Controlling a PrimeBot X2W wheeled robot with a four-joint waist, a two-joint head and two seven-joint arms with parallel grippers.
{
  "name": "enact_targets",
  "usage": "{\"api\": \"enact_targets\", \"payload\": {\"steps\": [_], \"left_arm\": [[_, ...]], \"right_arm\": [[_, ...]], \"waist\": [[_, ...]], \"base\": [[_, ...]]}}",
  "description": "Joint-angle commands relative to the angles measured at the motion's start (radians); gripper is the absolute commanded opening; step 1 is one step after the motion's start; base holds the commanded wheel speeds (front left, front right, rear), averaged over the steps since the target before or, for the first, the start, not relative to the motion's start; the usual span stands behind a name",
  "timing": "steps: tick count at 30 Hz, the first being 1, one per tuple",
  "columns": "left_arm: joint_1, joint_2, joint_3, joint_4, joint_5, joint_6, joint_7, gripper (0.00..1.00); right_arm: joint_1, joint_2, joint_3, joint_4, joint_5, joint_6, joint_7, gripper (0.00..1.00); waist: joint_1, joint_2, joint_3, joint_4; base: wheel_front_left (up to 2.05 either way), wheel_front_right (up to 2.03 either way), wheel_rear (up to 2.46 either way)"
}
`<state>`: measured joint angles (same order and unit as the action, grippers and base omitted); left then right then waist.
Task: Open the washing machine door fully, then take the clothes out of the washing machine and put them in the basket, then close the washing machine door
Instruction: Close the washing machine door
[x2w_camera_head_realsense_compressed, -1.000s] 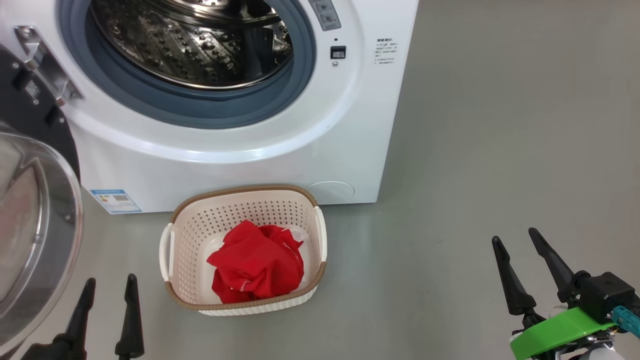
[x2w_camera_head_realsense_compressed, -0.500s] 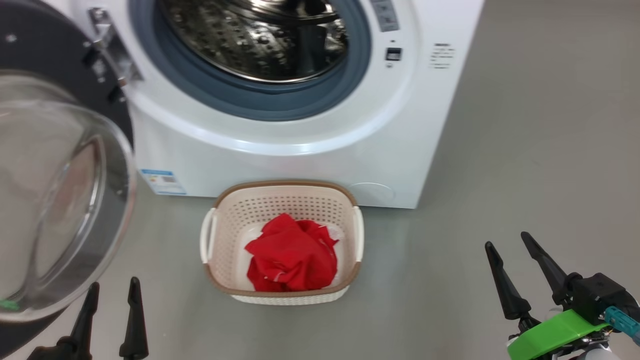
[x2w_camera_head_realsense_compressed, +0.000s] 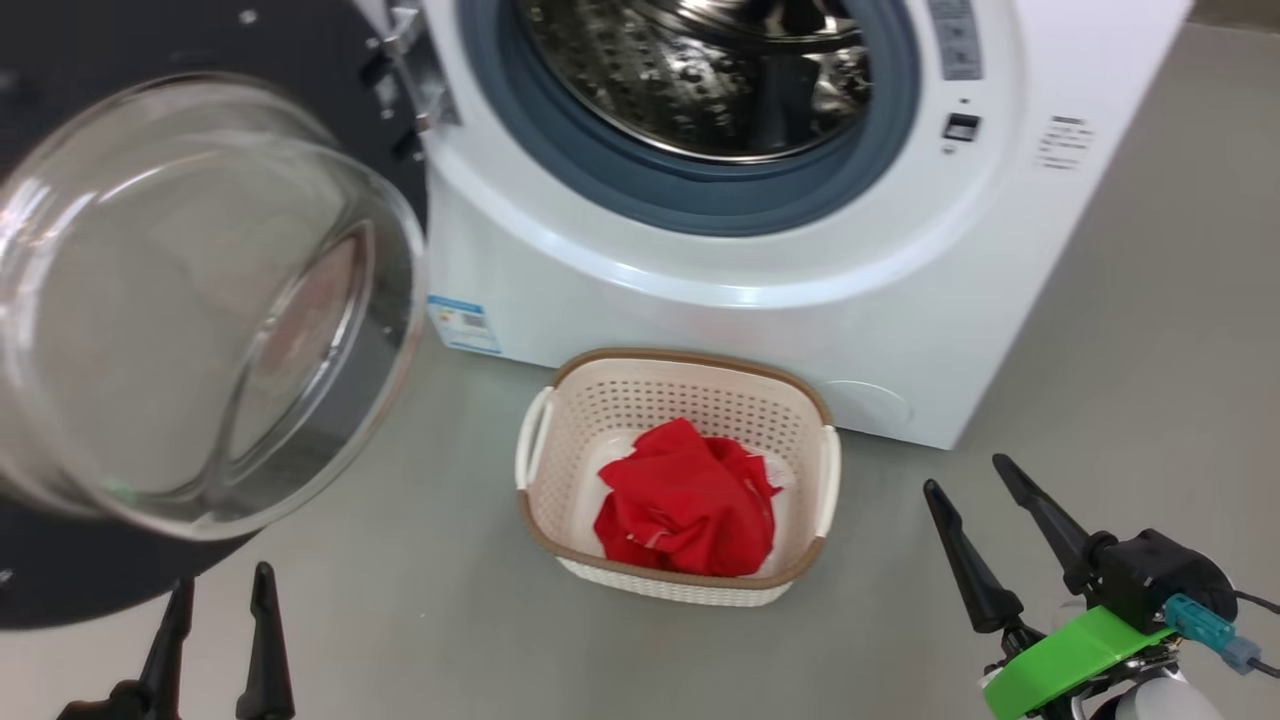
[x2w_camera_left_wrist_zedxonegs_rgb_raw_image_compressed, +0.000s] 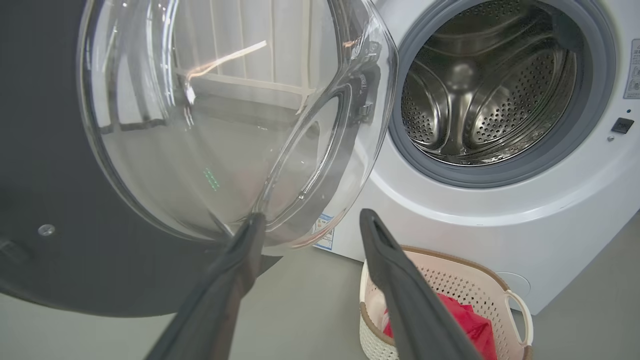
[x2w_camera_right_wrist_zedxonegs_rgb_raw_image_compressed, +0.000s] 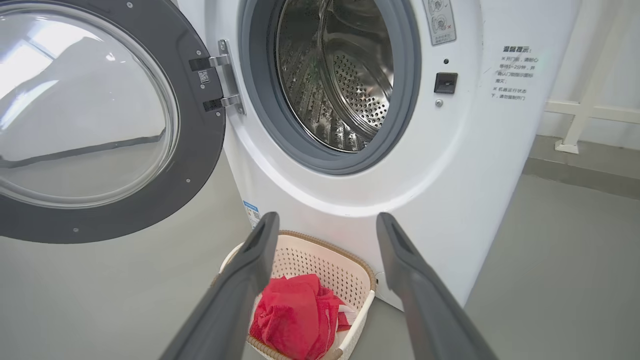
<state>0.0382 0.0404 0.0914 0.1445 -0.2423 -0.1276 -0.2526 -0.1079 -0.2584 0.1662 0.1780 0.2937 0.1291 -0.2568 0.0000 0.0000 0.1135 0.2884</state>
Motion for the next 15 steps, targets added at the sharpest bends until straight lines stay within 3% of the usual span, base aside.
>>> {"api": "enact_targets", "payload": {"steps": [1, 15], "left_arm": [[-0.005, 0.012, 0.038, -0.017, -0.01, -0.003, -0.009, 1.0], [0.009, 0.01, 0.016, -0.003, -0.057, 0.019, -0.009, 1.0]], "right_arm": [[-0.03, -0.015, 0.029, -0.016, 0.004, 0.002, -0.005, 1.0], [-0.059, -0.036, 0.08, 0.012, 0.018, 0.002, -0.005, 1.0]], "waist": [[0.0, 0.0, 0.0, 0.054], [0.0, 0.0, -0.006, 0.192]], "base": [[0.0, 0.0, 0.0], [0.0, 0.0, 0.0]]}}
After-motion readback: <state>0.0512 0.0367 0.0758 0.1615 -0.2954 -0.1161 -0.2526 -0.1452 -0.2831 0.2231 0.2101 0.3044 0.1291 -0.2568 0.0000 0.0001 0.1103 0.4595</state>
